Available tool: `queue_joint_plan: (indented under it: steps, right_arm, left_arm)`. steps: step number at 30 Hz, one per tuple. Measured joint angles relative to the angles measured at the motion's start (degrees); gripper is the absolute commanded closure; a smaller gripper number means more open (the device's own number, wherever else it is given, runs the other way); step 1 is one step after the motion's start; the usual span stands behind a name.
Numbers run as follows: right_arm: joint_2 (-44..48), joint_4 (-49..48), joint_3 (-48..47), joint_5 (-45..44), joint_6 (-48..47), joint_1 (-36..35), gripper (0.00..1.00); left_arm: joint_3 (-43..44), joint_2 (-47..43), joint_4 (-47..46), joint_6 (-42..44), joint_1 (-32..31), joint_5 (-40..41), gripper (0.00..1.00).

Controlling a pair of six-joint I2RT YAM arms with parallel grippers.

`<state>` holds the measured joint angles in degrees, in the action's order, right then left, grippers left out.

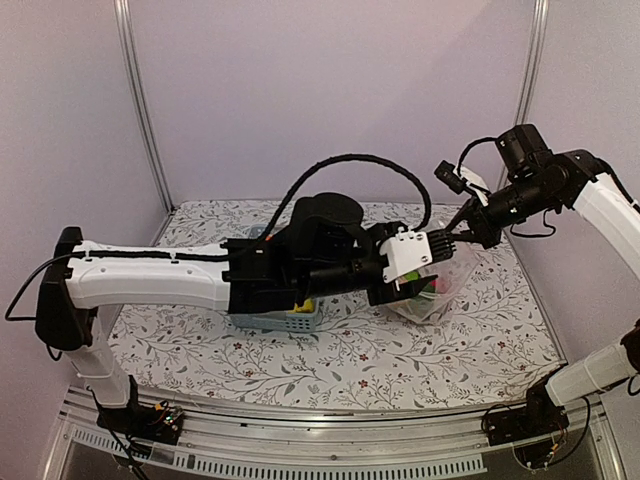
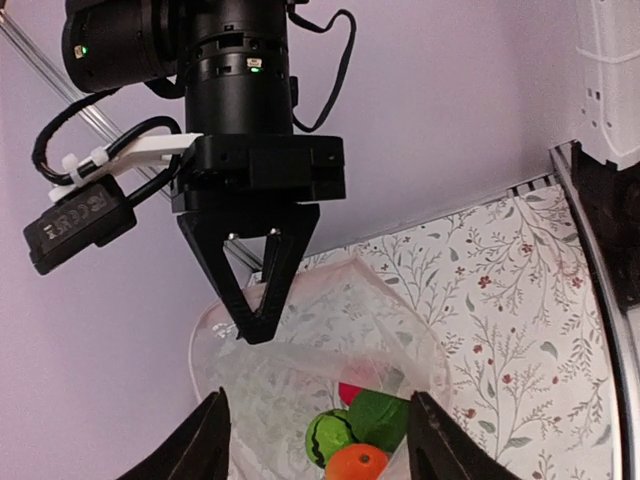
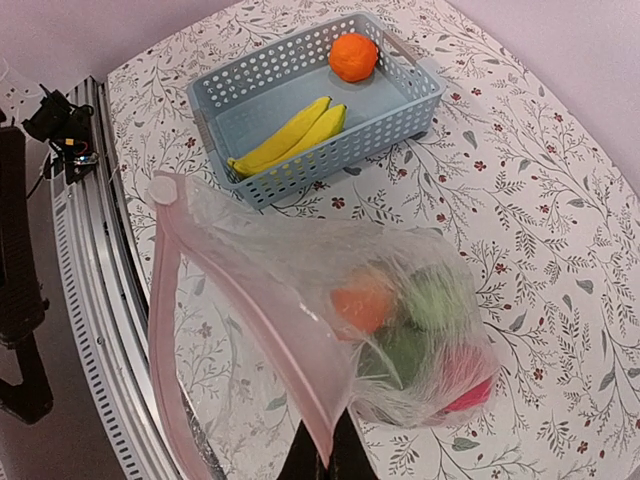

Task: Place the food in the zip-top bag and seal the zipper
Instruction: Adjust the zipper food storage bag at the center of the board.

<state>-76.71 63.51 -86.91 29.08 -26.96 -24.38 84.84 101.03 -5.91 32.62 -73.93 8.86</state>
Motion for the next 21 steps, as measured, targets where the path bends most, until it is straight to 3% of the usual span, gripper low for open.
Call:
queue_joint_plan:
  steps: [6,11,15,17,18,21]
  right_arm:
    - [1.22,0.02,0.76,-0.26,-0.15,0.00,1.00]
    - [1.68,-0.02,1.42,-0.28,-0.31,0.00,1.00]
    - [1.86,-0.02,2.45,-0.26,-0.33,0.00,1.00]
    - [1.86,-0.02,2.64,-0.28,-0.33,0.00,1.00]
    - [1.86,-0.02,2.69,-0.28,-0.35,0.00,1.00]
    - [1.86,-0.11,2.80,-0.46,-0.57,0.00,1.00]
  left_arm:
    - [6.95,4.15,12.98,-2.75,0.00,-3.39,0.44]
    - [14.95,11.93,22.36,-4.85,0.00,-3.91,0.56]
    - [18.73,16.00,27.08,-5.55,0.00,-3.13,0.79]
    - [19.87,16.92,28.57,-5.40,0.00,-2.64,0.96]
    - [20.39,17.20,29.18,-5.20,0.00,-2.43,1.00]
    - [21.75,17.33,29.88,-5.01,0.00,-0.96,1.00]
